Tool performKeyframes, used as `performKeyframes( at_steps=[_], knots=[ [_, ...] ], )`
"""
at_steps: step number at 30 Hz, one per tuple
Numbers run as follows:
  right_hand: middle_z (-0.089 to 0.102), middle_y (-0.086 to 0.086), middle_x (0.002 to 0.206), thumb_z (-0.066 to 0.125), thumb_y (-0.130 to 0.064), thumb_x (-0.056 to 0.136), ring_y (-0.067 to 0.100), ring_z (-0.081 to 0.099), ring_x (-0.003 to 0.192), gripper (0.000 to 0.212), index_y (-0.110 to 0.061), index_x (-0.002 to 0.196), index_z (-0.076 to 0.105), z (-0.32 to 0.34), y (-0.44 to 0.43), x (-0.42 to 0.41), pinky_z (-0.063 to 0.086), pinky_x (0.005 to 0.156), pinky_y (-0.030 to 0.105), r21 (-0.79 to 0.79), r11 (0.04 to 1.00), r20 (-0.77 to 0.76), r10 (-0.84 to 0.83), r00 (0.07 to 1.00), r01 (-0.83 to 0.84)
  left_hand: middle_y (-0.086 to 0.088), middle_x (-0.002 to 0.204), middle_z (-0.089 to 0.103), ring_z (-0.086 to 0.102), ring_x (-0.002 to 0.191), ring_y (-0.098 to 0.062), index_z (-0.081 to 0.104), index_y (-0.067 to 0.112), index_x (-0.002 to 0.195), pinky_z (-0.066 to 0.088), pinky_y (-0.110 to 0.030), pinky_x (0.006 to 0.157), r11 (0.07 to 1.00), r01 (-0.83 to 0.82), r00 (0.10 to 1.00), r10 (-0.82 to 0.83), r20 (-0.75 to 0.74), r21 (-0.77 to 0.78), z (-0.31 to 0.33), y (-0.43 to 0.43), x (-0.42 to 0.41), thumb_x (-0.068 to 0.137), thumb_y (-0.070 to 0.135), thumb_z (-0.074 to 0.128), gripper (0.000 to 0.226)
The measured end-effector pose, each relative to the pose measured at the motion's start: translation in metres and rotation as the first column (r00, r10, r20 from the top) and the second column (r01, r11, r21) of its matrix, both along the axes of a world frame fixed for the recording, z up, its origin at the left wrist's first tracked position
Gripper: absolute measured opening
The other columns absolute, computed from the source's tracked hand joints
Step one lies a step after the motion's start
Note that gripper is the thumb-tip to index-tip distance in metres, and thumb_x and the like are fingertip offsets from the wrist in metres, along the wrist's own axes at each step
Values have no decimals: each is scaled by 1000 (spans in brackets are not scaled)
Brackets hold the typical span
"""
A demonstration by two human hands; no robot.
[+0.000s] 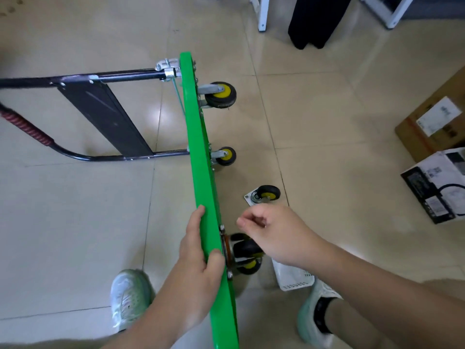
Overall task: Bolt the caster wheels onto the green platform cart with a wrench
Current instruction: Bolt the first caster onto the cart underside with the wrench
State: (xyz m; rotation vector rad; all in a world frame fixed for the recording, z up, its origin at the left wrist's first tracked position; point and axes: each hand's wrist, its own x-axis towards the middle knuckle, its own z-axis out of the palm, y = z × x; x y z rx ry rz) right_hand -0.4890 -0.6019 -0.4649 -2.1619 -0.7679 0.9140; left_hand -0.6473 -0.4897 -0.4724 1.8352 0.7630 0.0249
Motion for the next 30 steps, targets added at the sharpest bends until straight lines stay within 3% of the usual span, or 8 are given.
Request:
performKeyframes(
  at_steps=[3,7,11,13,17,21,24,30],
  knots=[
    [63,-19,76,55,-46,97,-1,58,77,16,-35,93,67,-13,15,-5,46,72,24,-15,999,115,49,992,-47,1,140,48,65,73,0,-2,73,136,48,-24,65,999,49,997,-48,-53,20,3,3,4,100,25,43,75],
    [62,-9,73,48,-51,98,19,62,82,29,-29,89,65,-27,26,-9,50,80,40,-65,996,147,74,986,-65,5,145,41,63,84,2,-4,66,144,55,-32,79,999,47,997,-46,-64,19,3,-1,7,96,31,39,73],
    [69,-4,76,61,-41,95,17,65,77,22,-23,87,69,-33,29,-9,55,77,41,35,999,23,28,999,-29,4,143,41,65,80,-2,-7,67,144,57,-34,75,998,54,995,-52,-89,26,2,2,5,90,38,37,75],
    [72,-6,82,71,-31,90,12,68,81,6,-25,90,71,-36,30,-8,57,83,40,98,995,-62,-9,998,15,4,145,39,64,76,1,-9,64,146,52,-23,67,997,68,992,-64,-112,34,2,3,4,100,28,39,76],
    [73,-6,85,76,-36,85,15,71,84,14,-28,95,69,-39,26,-5,57,88,42,131,988,-222,-56,973,87,6,143,37,62,67,8,-12,58,152,41,-11,53,996,89,985,-88,-150,5,6,1,6,104,21,38,79],
    [74,-6,80,73,-35,88,14,71,81,8,-27,89,72,-43,26,-6,57,85,44,136,988,-137,-52,989,71,8,141,38,62,77,9,-14,60,150,42,-11,58,995,97,985,-95,-143,12,6,4,4,103,25,38,79],
    [74,-3,86,81,-22,82,15,71,85,16,-25,93,71,-40,26,-4,58,88,42,156,983,-218,-64,974,99,10,141,37,60,80,13,-17,59,151,42,-9,59,994,111,982,-107,-156,17,8,4,4,104,27,37,79],
    [76,-7,89,69,-34,92,12,72,89,12,-25,97,75,-41,26,-2,56,91,43,123,991,-200,-23,980,48,13,141,34,56,89,19,-17,58,151,43,-5,66,992,122,982,-117,-151,23,8,6,2,103,30,36,77]
  ],
)
